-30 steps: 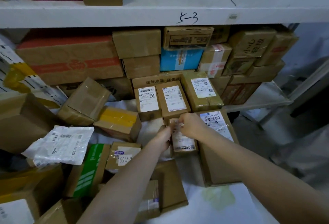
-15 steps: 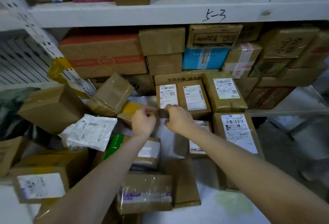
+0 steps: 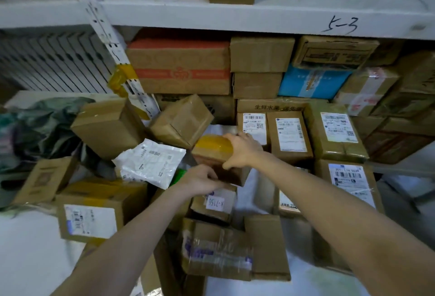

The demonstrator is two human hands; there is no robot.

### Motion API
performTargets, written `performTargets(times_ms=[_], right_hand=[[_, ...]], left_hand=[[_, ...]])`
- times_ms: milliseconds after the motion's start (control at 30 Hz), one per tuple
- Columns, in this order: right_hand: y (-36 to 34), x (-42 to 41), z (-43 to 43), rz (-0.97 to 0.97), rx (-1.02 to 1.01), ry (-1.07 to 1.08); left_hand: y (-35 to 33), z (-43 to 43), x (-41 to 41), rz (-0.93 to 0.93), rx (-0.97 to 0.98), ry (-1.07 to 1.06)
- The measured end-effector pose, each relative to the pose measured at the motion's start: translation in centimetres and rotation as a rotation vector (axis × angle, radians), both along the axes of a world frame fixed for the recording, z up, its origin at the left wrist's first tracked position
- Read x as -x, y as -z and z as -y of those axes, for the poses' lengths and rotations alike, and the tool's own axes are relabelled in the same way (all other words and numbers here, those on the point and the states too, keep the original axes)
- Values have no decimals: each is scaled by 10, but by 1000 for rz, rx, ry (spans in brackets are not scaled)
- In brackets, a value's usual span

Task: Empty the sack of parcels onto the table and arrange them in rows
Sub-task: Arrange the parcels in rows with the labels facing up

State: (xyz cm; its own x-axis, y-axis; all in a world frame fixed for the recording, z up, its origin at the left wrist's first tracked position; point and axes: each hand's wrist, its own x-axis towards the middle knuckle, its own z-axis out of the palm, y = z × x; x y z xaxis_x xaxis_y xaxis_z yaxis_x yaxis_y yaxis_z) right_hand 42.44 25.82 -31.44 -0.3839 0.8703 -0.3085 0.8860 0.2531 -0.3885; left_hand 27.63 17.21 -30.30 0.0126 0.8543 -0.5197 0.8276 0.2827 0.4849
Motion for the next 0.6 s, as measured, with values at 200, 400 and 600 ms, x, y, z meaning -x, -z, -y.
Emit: performTargets(times_ms=[200, 400, 600], right_hand=[[-68, -65, -3, -503, 354, 317], [-81, -100, 31, -1155, 868, 637], [-63, -94, 53, -1474, 1361, 375]], left_hand=[[-4, -17, 15, 21, -138, -326], [-21, -22, -4, 628, -162, -639], [-48, -14, -22, 1277, 105, -421]])
